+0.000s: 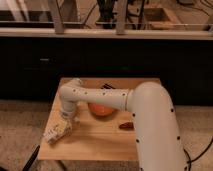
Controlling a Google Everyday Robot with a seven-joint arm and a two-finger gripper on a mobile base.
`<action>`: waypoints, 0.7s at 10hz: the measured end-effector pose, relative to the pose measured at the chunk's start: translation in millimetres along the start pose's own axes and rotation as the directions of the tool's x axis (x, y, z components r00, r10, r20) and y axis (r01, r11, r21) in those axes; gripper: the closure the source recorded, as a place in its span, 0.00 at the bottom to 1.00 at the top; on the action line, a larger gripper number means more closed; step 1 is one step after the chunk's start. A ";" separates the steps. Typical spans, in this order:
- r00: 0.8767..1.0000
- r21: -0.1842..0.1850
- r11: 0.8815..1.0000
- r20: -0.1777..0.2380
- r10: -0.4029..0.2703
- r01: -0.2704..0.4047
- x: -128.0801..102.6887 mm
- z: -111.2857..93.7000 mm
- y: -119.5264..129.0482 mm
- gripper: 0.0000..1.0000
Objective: Place the bottle in the ceramic bowl
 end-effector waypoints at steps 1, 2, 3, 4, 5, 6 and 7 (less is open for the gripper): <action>1.000 -0.001 1.000 -0.001 0.002 -0.002 0.6 1.5 -0.2 0.20; 1.000 -0.002 1.000 -0.002 0.005 -0.005 1.9 2.8 -0.4 0.20; 1.000 -0.004 1.000 -0.003 0.009 -0.009 3.8 4.7 -0.8 0.20; 1.000 -0.005 1.000 -0.003 0.011 -0.011 4.9 5.9 -1.3 0.20; 1.000 -0.006 1.000 -0.002 0.013 -0.013 5.4 7.5 -1.8 0.20; 1.000 -0.006 1.000 -0.003 0.015 -0.015 5.5 8.4 -1.6 0.20; 1.000 -0.006 1.000 -0.002 0.017 -0.017 5.4 9.4 -1.3 0.20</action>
